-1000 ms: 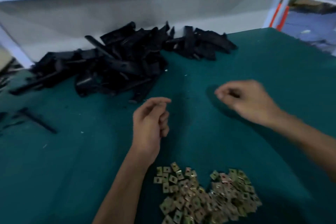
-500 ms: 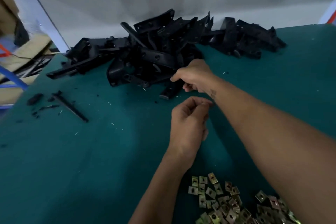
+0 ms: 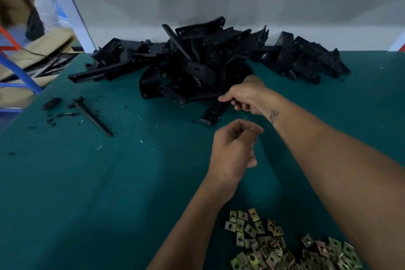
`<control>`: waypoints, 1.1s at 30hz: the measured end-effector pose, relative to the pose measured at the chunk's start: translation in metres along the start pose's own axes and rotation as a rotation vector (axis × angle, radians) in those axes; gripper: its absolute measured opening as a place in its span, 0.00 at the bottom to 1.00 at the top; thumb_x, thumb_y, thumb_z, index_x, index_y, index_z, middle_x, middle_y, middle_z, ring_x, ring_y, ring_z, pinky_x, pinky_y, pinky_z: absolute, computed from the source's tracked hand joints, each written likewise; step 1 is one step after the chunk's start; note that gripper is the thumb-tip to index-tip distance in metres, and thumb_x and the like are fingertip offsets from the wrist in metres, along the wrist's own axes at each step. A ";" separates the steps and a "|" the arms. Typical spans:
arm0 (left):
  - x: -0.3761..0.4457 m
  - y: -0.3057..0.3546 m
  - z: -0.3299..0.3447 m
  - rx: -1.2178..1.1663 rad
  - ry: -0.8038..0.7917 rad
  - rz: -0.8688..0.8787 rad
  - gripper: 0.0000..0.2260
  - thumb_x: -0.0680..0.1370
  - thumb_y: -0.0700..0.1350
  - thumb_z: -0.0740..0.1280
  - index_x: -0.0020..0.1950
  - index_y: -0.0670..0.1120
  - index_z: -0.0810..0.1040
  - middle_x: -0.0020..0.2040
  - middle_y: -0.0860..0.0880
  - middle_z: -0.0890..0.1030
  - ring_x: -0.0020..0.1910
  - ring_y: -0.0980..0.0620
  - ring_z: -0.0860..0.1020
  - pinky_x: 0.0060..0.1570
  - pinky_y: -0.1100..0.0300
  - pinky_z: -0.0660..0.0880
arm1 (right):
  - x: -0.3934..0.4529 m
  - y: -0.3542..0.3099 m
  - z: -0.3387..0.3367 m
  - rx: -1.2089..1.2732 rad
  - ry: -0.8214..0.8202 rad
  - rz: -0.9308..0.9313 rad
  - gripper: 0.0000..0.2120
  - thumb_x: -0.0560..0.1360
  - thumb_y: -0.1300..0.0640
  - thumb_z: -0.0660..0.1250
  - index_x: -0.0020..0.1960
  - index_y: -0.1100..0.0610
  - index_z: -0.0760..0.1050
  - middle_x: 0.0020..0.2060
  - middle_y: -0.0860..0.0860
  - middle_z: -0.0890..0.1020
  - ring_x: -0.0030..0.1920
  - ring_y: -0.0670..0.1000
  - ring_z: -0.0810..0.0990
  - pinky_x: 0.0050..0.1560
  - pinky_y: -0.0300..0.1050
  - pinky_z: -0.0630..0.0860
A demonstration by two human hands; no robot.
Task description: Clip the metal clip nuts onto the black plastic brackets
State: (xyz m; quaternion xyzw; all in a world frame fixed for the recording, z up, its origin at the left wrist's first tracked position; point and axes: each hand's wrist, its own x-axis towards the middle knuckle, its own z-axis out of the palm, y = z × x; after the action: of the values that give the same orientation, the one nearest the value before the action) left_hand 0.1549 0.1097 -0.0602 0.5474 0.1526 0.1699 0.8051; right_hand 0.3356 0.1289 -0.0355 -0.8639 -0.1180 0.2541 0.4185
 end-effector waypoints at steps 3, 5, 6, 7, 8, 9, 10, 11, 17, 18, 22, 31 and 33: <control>0.000 0.000 0.000 -0.017 0.000 -0.006 0.09 0.81 0.37 0.62 0.43 0.44 0.79 0.31 0.51 0.66 0.25 0.55 0.60 0.25 0.62 0.60 | -0.001 -0.001 0.002 -0.087 0.068 -0.140 0.29 0.66 0.55 0.82 0.62 0.57 0.74 0.45 0.50 0.83 0.26 0.47 0.80 0.21 0.35 0.69; 0.000 -0.001 0.000 -0.010 -0.006 -0.007 0.09 0.80 0.36 0.62 0.43 0.44 0.79 0.31 0.52 0.67 0.25 0.56 0.61 0.25 0.62 0.61 | -0.001 0.000 0.001 -0.122 0.049 -0.211 0.42 0.67 0.54 0.82 0.75 0.51 0.64 0.55 0.49 0.79 0.33 0.49 0.82 0.24 0.36 0.74; 0.001 -0.002 0.000 -0.007 -0.009 -0.008 0.09 0.80 0.36 0.62 0.43 0.44 0.79 0.31 0.52 0.67 0.25 0.56 0.61 0.25 0.62 0.61 | -0.001 0.000 -0.001 -0.149 0.050 -0.247 0.42 0.66 0.53 0.83 0.74 0.50 0.65 0.56 0.47 0.79 0.37 0.48 0.83 0.28 0.38 0.77; 0.001 -0.002 0.000 -0.008 -0.007 -0.008 0.09 0.80 0.36 0.62 0.43 0.44 0.79 0.31 0.52 0.67 0.25 0.56 0.61 0.25 0.62 0.61 | -0.001 0.000 -0.003 -0.165 0.057 -0.273 0.37 0.65 0.51 0.84 0.69 0.49 0.69 0.55 0.46 0.80 0.41 0.48 0.83 0.35 0.41 0.81; 0.002 -0.002 -0.001 -0.012 -0.003 -0.011 0.09 0.80 0.36 0.61 0.43 0.43 0.79 0.31 0.52 0.67 0.25 0.56 0.61 0.25 0.62 0.62 | -0.001 -0.001 -0.006 -0.170 0.069 -0.286 0.33 0.63 0.51 0.84 0.62 0.49 0.72 0.54 0.45 0.80 0.45 0.48 0.82 0.43 0.44 0.83; 0.002 -0.002 -0.001 -0.016 0.004 -0.017 0.10 0.80 0.36 0.61 0.43 0.44 0.79 0.31 0.53 0.68 0.25 0.55 0.61 0.25 0.62 0.62 | -0.002 0.000 -0.010 -0.163 0.075 -0.289 0.31 0.61 0.51 0.85 0.58 0.49 0.73 0.52 0.45 0.81 0.48 0.48 0.82 0.48 0.46 0.82; 0.003 -0.003 -0.002 -0.021 0.011 -0.025 0.10 0.80 0.36 0.62 0.42 0.44 0.79 0.31 0.53 0.68 0.25 0.55 0.62 0.25 0.62 0.63 | -0.004 0.000 -0.014 -0.145 0.073 -0.284 0.29 0.61 0.52 0.85 0.56 0.49 0.74 0.49 0.45 0.82 0.48 0.49 0.82 0.47 0.46 0.82; 0.003 -0.003 -0.002 -0.027 0.018 -0.032 0.10 0.81 0.36 0.62 0.42 0.44 0.79 0.31 0.53 0.68 0.25 0.55 0.62 0.25 0.61 0.64 | -0.005 0.001 -0.018 -0.125 0.067 -0.283 0.28 0.60 0.54 0.85 0.54 0.49 0.75 0.47 0.47 0.83 0.45 0.49 0.83 0.42 0.44 0.80; 0.005 -0.001 0.000 -0.052 0.068 -0.044 0.09 0.81 0.33 0.62 0.44 0.41 0.79 0.36 0.47 0.74 0.28 0.53 0.71 0.33 0.59 0.76 | -0.029 0.012 -0.034 0.123 -0.013 -0.390 0.20 0.67 0.66 0.80 0.52 0.52 0.77 0.40 0.51 0.87 0.32 0.50 0.84 0.30 0.39 0.76; 0.005 0.000 0.000 -0.062 0.065 -0.045 0.08 0.81 0.33 0.62 0.45 0.40 0.79 0.38 0.45 0.75 0.30 0.52 0.73 0.35 0.58 0.77 | -0.033 0.012 -0.036 0.191 -0.026 -0.383 0.19 0.69 0.67 0.78 0.54 0.53 0.77 0.40 0.52 0.87 0.31 0.51 0.83 0.29 0.40 0.75; 0.004 0.001 0.001 -0.121 0.037 -0.058 0.05 0.81 0.33 0.63 0.49 0.38 0.78 0.43 0.41 0.78 0.33 0.50 0.77 0.40 0.55 0.80 | -0.047 0.011 -0.042 0.346 -0.054 -0.282 0.11 0.75 0.67 0.72 0.54 0.54 0.81 0.35 0.52 0.85 0.29 0.52 0.81 0.26 0.40 0.74; -0.001 -0.007 0.007 -0.097 -0.306 -0.146 0.28 0.77 0.54 0.71 0.72 0.43 0.70 0.64 0.44 0.80 0.56 0.44 0.84 0.51 0.53 0.81 | -0.108 0.053 -0.065 0.564 0.329 -0.368 0.02 0.79 0.63 0.68 0.47 0.60 0.78 0.33 0.55 0.84 0.28 0.53 0.81 0.27 0.42 0.74; -0.001 -0.008 0.010 -0.132 -0.285 -0.090 0.33 0.73 0.58 0.73 0.74 0.47 0.67 0.63 0.46 0.81 0.57 0.45 0.83 0.49 0.54 0.81 | -0.128 0.070 -0.059 0.652 0.182 -0.360 0.00 0.79 0.65 0.69 0.49 0.62 0.78 0.41 0.55 0.86 0.38 0.54 0.84 0.37 0.47 0.82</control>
State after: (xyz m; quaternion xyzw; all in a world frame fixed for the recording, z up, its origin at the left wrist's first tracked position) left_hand 0.1592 0.0978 -0.0640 0.5045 0.0497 0.0638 0.8596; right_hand 0.2587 -0.0074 -0.0162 -0.6701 -0.1431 0.1228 0.7179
